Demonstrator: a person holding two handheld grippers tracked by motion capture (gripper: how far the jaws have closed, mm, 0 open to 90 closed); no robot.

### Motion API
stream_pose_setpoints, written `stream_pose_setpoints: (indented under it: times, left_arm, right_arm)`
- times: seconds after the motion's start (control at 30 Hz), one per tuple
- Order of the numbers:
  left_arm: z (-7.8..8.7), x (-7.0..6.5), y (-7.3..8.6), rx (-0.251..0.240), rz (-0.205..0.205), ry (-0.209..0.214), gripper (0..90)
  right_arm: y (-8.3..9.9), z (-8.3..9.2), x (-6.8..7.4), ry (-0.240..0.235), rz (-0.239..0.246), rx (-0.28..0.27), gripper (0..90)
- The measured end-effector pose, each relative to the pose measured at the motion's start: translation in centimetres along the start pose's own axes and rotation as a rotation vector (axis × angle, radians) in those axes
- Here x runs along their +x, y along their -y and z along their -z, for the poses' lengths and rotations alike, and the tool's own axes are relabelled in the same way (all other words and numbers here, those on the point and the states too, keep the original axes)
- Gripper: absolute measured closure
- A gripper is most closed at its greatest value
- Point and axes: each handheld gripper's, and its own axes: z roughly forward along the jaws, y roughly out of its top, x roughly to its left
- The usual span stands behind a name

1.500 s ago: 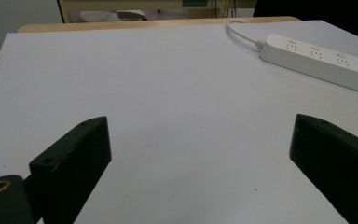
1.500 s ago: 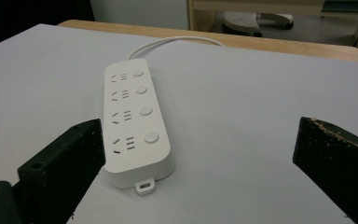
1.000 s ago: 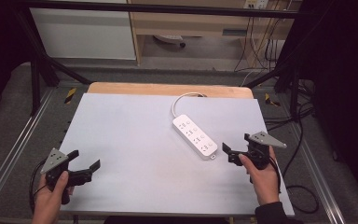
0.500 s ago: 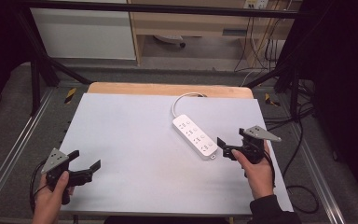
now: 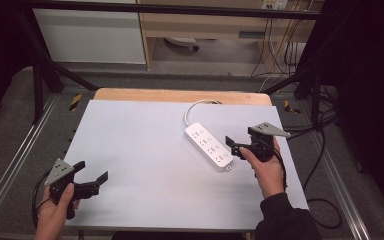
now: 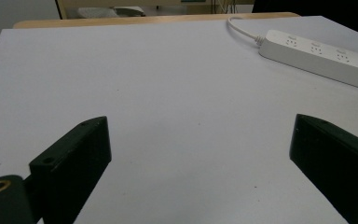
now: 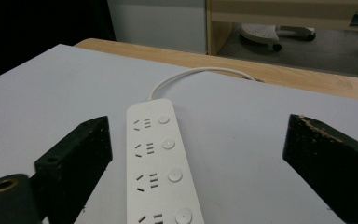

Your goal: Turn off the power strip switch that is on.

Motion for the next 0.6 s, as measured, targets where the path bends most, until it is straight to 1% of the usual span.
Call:
stream_pose_setpoints:
  times: [0.1, 0.13, 0.17, 0.2, 0.23, 0.27, 0.3, 0.33, 0.43, 0.6]
  left_arm:
    - [0.0, 0.0, 0.0, 0.002, 0.003, 0.006, 5.2]
    - [-0.1, 0.0, 0.0, 0.001, 0.000, 0.006, 5.2]
    - [-0.1, 0.0, 0.0, 0.001, 0.000, 0.006, 5.2]
    - [-0.1, 0.0, 0.0, 0.003, 0.001, 0.005, 5.2]
    - [-0.1, 0.0, 0.0, 0.004, 0.003, 0.006, 5.2]
    - [-0.1, 0.0, 0.0, 0.004, 0.003, 0.006, 5.2]
    - [-0.1, 0.0, 0.0, 0.004, 0.003, 0.006, 5.2]
    - [-0.1, 0.0, 0.0, 0.004, 0.002, 0.005, 5.2]
    - [-0.1, 0.0, 0.0, 0.001, 0.004, 0.003, 5.2]
    - [-0.1, 0.0, 0.0, 0.003, 0.008, 0.006, 5.2]
  right_arm:
    - [-0.3, -0.4, -0.1, 0.005, -0.003, 0.001, 12.7]
    - [-0.5, -0.6, -0.2, 0.004, -0.009, -0.002, 18.4]
    - [-0.6, -0.7, -0.3, 0.001, -0.016, -0.009, 20.8]
    - [-0.6, -0.7, -0.3, 0.001, -0.016, -0.009, 20.8]
    - [-0.7, -0.8, -0.3, -0.002, -0.019, -0.013, 23.8]
    - [-0.9, -1.1, -0.4, -0.002, -0.021, -0.021, 30.3]
    - [-1.0, -1.3, -0.5, -0.004, -0.019, -0.021, 33.1]
    - [-1.0, -1.3, -0.5, -0.004, -0.019, -0.021, 33.1]
    - [-1.2, -2.0, -0.5, -0.005, -0.010, -0.017, 45.3]
    - [-1.4, -2.8, -0.3, 0.007, 0.013, -0.017, 59.0]
